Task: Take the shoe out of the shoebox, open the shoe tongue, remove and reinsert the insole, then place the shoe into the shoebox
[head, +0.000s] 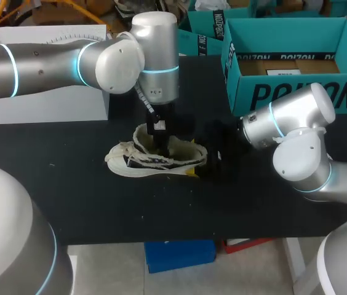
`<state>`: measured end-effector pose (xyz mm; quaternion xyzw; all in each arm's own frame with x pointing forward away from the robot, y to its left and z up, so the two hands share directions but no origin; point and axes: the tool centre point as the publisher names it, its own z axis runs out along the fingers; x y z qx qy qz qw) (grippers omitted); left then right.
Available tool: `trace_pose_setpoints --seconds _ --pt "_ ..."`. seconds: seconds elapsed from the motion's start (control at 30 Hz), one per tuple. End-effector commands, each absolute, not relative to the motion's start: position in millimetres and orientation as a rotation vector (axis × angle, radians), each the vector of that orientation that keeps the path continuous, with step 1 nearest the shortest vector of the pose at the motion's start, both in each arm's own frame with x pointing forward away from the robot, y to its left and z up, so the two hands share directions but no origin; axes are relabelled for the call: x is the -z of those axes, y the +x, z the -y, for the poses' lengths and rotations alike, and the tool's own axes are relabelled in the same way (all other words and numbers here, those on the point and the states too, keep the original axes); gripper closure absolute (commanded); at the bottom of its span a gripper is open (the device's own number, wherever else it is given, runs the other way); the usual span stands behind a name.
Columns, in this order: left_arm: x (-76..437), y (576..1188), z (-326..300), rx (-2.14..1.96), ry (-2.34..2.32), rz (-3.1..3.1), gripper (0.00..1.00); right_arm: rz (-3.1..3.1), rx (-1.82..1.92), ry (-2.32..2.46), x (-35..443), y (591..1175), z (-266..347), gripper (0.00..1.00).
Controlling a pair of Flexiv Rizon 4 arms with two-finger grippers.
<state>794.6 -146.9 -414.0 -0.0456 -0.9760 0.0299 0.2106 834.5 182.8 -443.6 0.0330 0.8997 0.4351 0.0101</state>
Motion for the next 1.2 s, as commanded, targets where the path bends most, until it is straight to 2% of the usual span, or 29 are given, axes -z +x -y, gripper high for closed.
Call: trace_pose_setpoints --seconds 0.03,0.7,0.73,0.77,0.8,0.83,0.87,0.93,1.2 --pt "426 792 150 -0.078 -0.129 2.707 1.00 -2.808 -1.356 0.107 445 835 -184 1.00" --pt "426 792 150 -0.078 -0.129 2.707 1.00 -2.808 -1.356 0.107 445 835 -184 1.00" --pt "426 792 150 -0.078 -0.129 2.707 0.94 -2.808 -1.356 0.107 445 835 -184 1.00" --pt "427 793 149 -0.078 -0.128 2.707 0.75 -2.808 -1.356 0.107 445 835 -184 1.00" --pt "427 794 148 -0.079 -0.124 2.711 0.69 -2.808 -1.356 0.107 445 835 -184 1.00" --pt "428 794 148 -0.074 -0.120 2.717 0.73 -2.808 -1.356 0.107 445 835 -184 1.00" --pt "429 795 147 -0.074 -0.118 2.720 0.72 -2.808 -1.356 0.107 445 835 -184 1.00" --pt "431 796 146 -0.061 -0.102 2.741 0.63 -2.808 -1.356 0.107 445 835 -184 1.00" --pt "449 794 143 0.054 -0.012 2.891 0.65 -2.808 -1.356 0.107 445 835 -184 1.00"
